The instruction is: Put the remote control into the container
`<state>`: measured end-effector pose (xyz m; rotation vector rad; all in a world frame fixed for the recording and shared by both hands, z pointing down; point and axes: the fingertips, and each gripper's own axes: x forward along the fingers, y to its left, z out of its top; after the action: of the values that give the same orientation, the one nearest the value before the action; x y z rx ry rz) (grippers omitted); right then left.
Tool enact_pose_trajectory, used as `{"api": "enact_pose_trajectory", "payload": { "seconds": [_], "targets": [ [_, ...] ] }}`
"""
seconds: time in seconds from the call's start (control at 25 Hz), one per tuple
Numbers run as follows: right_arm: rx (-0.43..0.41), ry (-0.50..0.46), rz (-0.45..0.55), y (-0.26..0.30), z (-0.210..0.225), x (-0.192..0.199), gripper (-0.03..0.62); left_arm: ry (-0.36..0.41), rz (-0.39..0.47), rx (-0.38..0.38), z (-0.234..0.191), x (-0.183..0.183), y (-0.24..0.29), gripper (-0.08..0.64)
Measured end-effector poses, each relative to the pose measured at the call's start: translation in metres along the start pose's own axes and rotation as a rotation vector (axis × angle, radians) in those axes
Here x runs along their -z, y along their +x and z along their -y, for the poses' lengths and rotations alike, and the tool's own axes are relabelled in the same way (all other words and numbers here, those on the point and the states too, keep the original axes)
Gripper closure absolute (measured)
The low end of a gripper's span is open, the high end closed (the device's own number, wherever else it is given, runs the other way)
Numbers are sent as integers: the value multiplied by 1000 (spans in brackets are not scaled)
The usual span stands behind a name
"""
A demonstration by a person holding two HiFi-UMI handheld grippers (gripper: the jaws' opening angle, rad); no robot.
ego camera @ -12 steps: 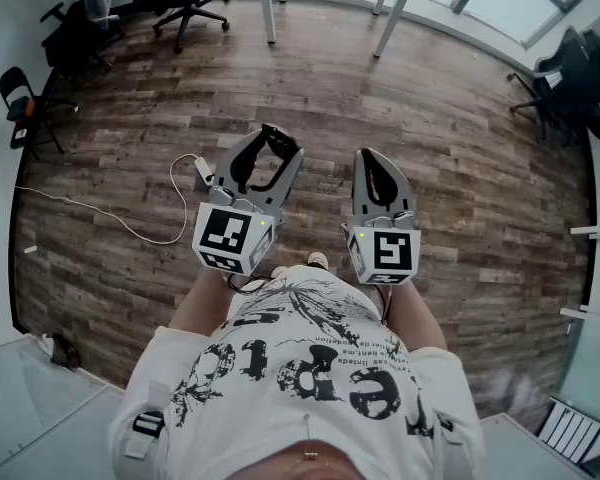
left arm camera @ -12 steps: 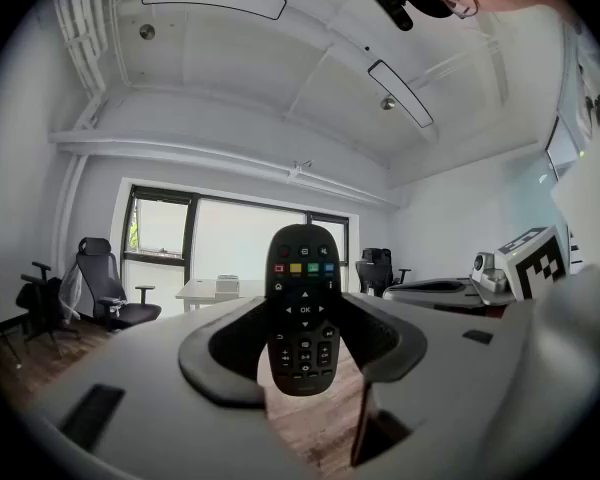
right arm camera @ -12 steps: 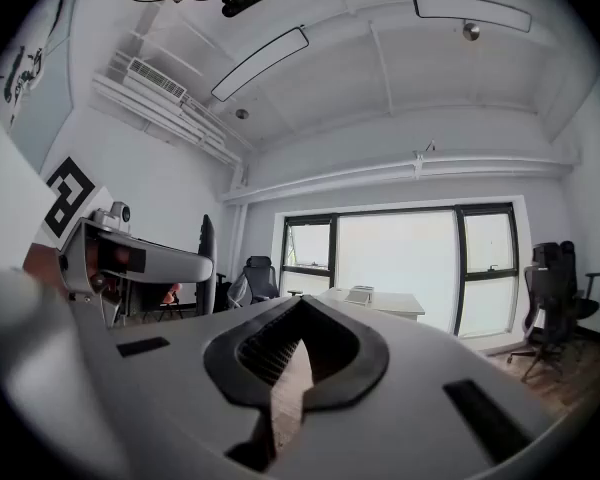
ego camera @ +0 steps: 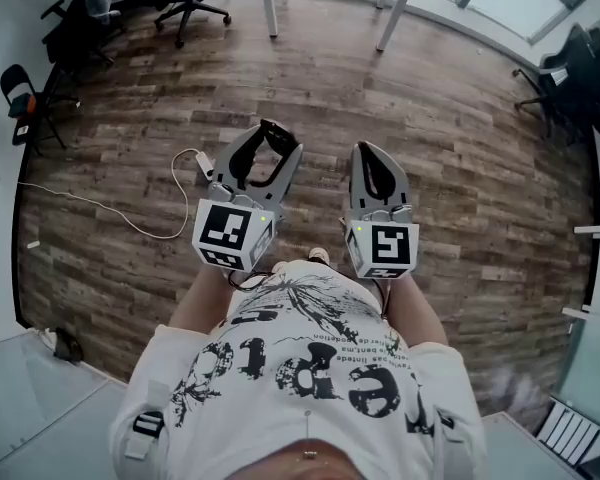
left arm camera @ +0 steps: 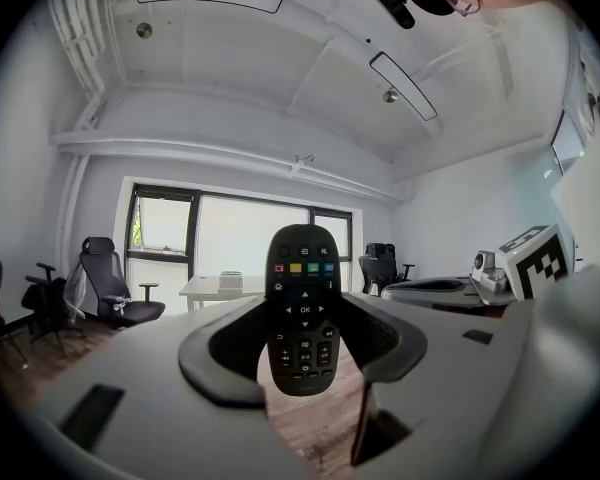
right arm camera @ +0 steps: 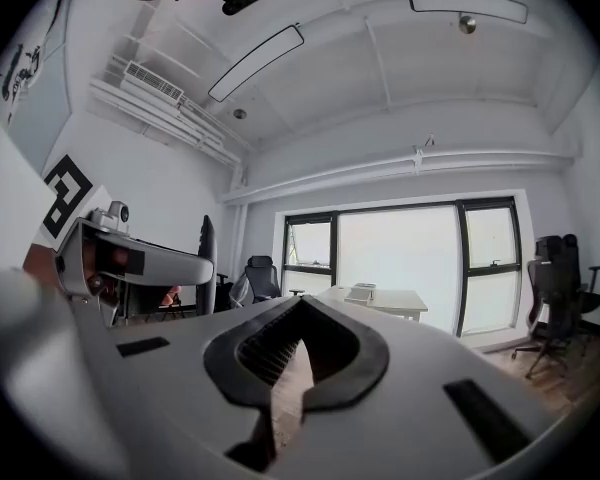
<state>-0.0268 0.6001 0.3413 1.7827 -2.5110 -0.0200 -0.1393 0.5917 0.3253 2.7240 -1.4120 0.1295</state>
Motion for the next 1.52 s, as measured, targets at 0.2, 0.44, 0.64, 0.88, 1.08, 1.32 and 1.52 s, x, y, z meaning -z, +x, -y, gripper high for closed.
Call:
{"api": "enact_pose_trajectory", "payload": {
  "seconds": [0.2, 0.44, 0.64, 0.88, 1.08, 1.32, 1.52],
  "targets": [
    [3, 18, 4, 6, 15, 1, 591, -3, -7, 3, 6, 1, 16, 327],
    [-4, 37, -16, 13, 40, 9, 591, -13, -7, -2, 15, 1, 37, 327],
    [-29, 51, -32, 14, 62, 19, 591, -25, -20, -16, 28, 10, 51, 327],
    [-39, 64, -20, 24, 69, 24, 591, -39, -26, -11, 31, 13, 56, 327],
    [-48, 70, -26, 44, 57, 26, 591, -32, -23, -17, 9, 12, 58, 327],
    [-17, 35, -43, 95, 37, 22, 591, -42, -7, 55, -40, 6, 76, 327],
    [16, 14, -61, 154, 4, 17, 591, -37, 12, 100, -105, -3, 87, 327]
  ]
}}
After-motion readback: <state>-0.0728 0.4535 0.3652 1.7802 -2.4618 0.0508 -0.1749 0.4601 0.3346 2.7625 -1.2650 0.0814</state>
